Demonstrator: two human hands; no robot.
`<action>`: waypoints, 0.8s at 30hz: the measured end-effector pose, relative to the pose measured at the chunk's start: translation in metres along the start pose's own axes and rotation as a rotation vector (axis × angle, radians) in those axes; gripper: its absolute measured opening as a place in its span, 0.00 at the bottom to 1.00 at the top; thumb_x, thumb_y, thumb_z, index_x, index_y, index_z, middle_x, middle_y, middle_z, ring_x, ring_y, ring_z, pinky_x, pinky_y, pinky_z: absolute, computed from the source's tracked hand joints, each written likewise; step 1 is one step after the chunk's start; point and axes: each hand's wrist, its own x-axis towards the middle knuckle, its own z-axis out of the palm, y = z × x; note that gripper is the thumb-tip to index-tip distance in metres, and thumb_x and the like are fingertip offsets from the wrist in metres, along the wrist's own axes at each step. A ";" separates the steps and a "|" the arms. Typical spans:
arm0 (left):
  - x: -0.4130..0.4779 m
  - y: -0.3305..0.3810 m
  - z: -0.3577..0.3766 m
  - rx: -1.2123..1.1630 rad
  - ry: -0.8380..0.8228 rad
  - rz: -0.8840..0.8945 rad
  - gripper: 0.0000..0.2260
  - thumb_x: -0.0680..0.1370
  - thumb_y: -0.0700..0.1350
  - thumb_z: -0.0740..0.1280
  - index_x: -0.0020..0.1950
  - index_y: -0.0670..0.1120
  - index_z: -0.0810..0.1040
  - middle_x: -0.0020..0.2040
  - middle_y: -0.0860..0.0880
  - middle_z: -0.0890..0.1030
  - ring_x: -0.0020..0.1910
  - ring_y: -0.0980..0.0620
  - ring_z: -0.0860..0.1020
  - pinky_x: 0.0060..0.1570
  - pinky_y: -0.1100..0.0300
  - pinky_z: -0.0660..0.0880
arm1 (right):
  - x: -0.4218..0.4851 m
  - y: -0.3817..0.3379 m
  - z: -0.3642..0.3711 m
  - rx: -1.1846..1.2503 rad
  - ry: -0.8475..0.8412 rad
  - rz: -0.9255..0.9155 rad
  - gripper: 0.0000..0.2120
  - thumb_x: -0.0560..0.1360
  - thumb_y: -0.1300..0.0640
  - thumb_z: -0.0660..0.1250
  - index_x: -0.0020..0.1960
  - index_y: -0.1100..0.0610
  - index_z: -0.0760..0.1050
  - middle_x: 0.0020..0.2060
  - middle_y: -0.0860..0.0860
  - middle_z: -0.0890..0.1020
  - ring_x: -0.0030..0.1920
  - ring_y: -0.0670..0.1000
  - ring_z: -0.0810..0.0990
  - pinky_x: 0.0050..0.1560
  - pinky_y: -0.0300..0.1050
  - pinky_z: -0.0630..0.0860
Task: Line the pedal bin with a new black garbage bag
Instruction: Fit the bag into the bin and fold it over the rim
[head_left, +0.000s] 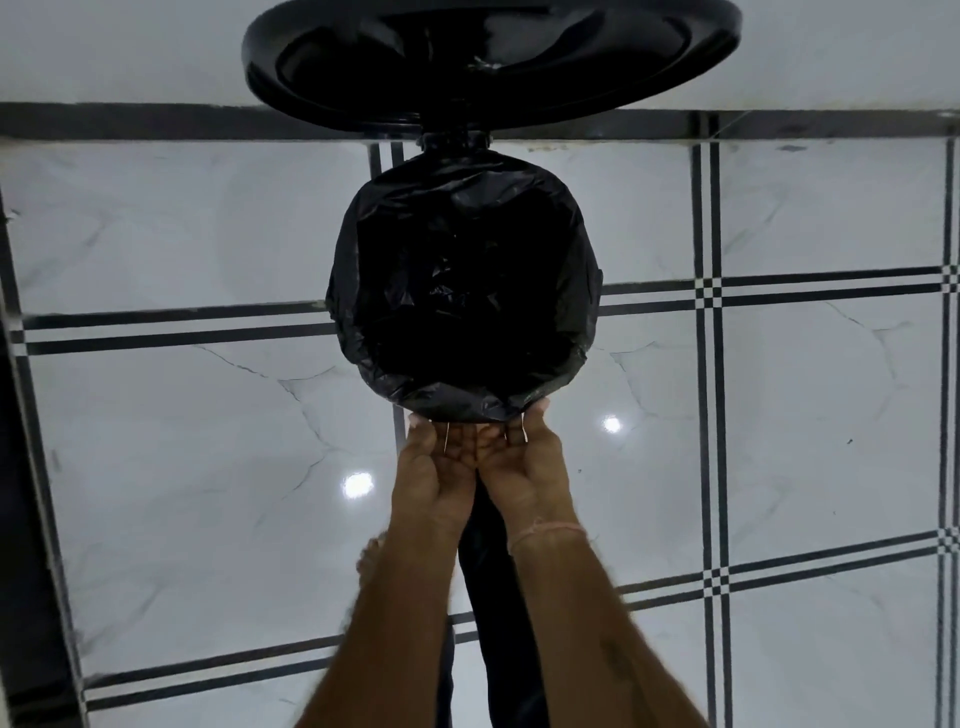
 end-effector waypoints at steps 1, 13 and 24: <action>0.001 -0.001 0.002 0.004 0.011 0.003 0.16 0.84 0.48 0.61 0.67 0.40 0.76 0.48 0.45 0.84 0.42 0.48 0.85 0.46 0.50 0.85 | 0.004 0.002 0.000 0.019 0.010 -0.005 0.18 0.80 0.47 0.69 0.58 0.62 0.82 0.43 0.54 0.86 0.46 0.52 0.83 0.70 0.49 0.75; 0.016 0.008 0.012 0.092 0.138 -0.129 0.08 0.82 0.37 0.66 0.43 0.39 0.77 0.32 0.46 0.81 0.35 0.52 0.78 0.33 0.64 0.80 | 0.011 -0.023 0.019 -0.149 0.131 0.072 0.12 0.83 0.59 0.66 0.41 0.62 0.77 0.31 0.53 0.79 0.33 0.49 0.79 0.32 0.39 0.82; 0.015 0.010 -0.003 -0.081 -0.038 -0.006 0.14 0.82 0.54 0.64 0.52 0.44 0.81 0.42 0.50 0.87 0.40 0.52 0.86 0.42 0.56 0.84 | 0.000 -0.023 0.015 0.003 0.057 -0.030 0.18 0.81 0.49 0.66 0.47 0.64 0.83 0.43 0.55 0.86 0.54 0.53 0.83 0.62 0.48 0.79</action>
